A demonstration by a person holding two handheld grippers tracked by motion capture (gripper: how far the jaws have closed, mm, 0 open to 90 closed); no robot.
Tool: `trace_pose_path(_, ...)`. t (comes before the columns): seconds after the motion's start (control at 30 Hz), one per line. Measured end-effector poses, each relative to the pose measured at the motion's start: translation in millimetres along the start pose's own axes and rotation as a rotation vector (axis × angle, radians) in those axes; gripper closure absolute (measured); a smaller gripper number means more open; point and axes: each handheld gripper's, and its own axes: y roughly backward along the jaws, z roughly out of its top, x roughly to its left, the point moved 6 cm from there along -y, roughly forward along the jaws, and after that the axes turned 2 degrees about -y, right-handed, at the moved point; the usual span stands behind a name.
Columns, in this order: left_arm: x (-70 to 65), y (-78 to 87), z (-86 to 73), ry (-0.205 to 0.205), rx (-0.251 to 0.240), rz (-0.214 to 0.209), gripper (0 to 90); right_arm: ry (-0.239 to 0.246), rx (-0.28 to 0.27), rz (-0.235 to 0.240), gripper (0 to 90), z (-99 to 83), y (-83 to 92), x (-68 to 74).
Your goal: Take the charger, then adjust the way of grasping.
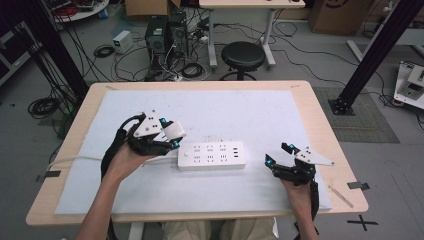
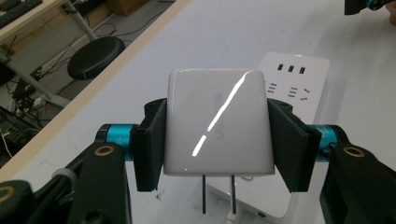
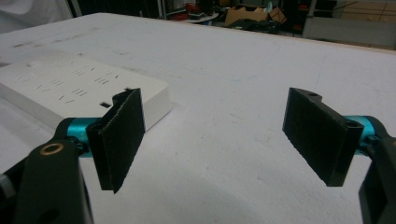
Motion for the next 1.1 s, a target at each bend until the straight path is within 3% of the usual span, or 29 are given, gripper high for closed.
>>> trace_pose_path(0.07, 0.0, 0.0, 0.0, 0.0, 0.0, 0.0, 42.4, 0.008, -0.003, 0.0, 21.5, 0.3, -0.3, -0.2)
trace_pose_path(0.27, -19.5, 0.6, 4.2, -0.043, -0.013, 0.032, 42.3, -0.012, -0.013, 0.003, 21.4, 0.6, 0.7, -0.7)
trace_pose_path(0.4, -24.7, 1.0, 6.6, -0.05, -0.026, 0.043, 42.4, -0.018, -0.008, 0.007, 21.4, 0.4, 0.8, -1.0)
trace_pose_path(0.43, -24.7, 1.0, 6.6, -0.05, -0.026, 0.043, 42.4, -0.036, -0.008, 0.021, 21.4, 0.9, 0.4, -2.9)
trace_pose_path(0.47, -33.8, 0.2, 9.4, -0.069, -0.034, 0.065, 42.3, -0.061, -0.02, 0.032, 21.5, 2.2, 0.5, -3.5)
trace_pose_path(0.57, -35.9, -0.3, 9.7, -0.074, -0.034, 0.066, 42.3, -0.053, -0.039, 0.033, 21.5, 3.9, 1.3, -2.0)
trace_pose_path(0.7, -44.6, -5.7, 11.1, -0.1, -0.043, 0.085, 42.4, -0.065, -0.055, 0.081, 21.8, 12.1, 2.9, 6.5)
trace_pose_path(0.83, -46.9, -9.2, 12.1, -0.112, -0.047, 0.103, 42.3, -0.06, -0.073, 0.096, 21.9, 19.2, 4.1, 10.3)
trace_pose_path(0.87, -50.4, -12.1, 14.3, -0.121, -0.059, 0.116, 42.3, -0.072, -0.106, 0.133, 21.8, 34.4, 6.0, 15.5)
trace_pose_path(0.9, -51.6, -13.5, 15.3, -0.131, -0.063, 0.125, 42.3, -0.075, -0.108, 0.142, 21.8, 37.9, 6.2, 16.7)
trace_pose_path(1.03, -56.0, -18.4, 18.0, -0.149, -0.067, 0.136, 42.4, -0.087, -0.087, 0.172, 21.8, 46.3, 5.7, 20.0)
trace_pose_path(1.07, -56.0, -18.4, 18.0, -0.149, -0.067, 0.136, 42.3, -0.091, -0.059, 0.214, 21.8, 54.4, 4.9, 24.4)
trace_pose_path(1.1, -58.6, -21.6, 19.9, -0.162, -0.072, 0.143, 42.3, -0.091, -0.059, 0.214, 21.8, 54.4, 4.9, 24.4)
